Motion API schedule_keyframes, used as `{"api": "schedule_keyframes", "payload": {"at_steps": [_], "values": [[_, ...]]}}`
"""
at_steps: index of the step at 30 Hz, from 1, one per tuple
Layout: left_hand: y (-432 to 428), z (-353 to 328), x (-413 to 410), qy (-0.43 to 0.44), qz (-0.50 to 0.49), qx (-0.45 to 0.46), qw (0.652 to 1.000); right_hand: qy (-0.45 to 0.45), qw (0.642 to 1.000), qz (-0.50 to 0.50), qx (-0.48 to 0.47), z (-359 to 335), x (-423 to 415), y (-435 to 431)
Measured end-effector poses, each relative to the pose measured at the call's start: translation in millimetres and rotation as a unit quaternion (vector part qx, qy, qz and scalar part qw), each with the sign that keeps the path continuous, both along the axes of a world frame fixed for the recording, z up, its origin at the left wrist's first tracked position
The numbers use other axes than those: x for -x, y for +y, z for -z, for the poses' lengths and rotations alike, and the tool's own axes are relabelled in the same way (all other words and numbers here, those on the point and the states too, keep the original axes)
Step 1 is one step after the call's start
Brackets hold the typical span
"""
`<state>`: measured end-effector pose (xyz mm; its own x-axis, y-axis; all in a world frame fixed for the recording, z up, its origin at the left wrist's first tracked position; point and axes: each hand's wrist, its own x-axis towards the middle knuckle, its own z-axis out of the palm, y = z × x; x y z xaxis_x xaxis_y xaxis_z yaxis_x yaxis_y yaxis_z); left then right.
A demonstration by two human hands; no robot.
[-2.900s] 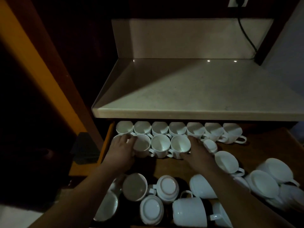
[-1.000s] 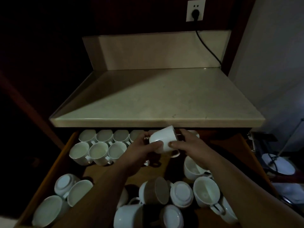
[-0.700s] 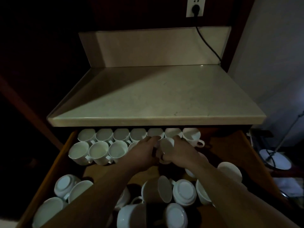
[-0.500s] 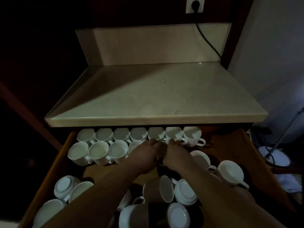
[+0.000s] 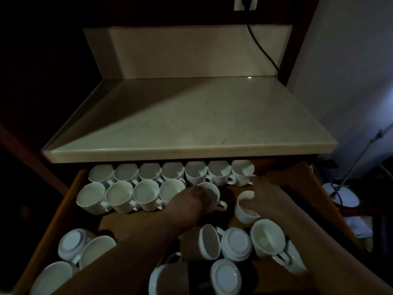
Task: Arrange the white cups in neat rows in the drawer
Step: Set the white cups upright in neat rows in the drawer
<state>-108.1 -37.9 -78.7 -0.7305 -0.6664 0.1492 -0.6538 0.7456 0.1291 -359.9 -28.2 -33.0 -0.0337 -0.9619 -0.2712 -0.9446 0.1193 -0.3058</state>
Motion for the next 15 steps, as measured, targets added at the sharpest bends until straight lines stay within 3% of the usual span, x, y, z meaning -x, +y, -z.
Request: {"api": "schedule_keyframes", "payload": {"at_steps": [4,15], "values": [[0.4,-4.2,-2.5,-0.073,-0.053,-0.030,0.996,-0.005,0.995,-0.033,-0.098,20.3,25.2,8.2],[2.5,-12.2,-11.7,-0.094,-0.069,-0.041,0.992,-0.046,0.998,-0.023,-0.022,33.9,-32.7,-9.9]]}}
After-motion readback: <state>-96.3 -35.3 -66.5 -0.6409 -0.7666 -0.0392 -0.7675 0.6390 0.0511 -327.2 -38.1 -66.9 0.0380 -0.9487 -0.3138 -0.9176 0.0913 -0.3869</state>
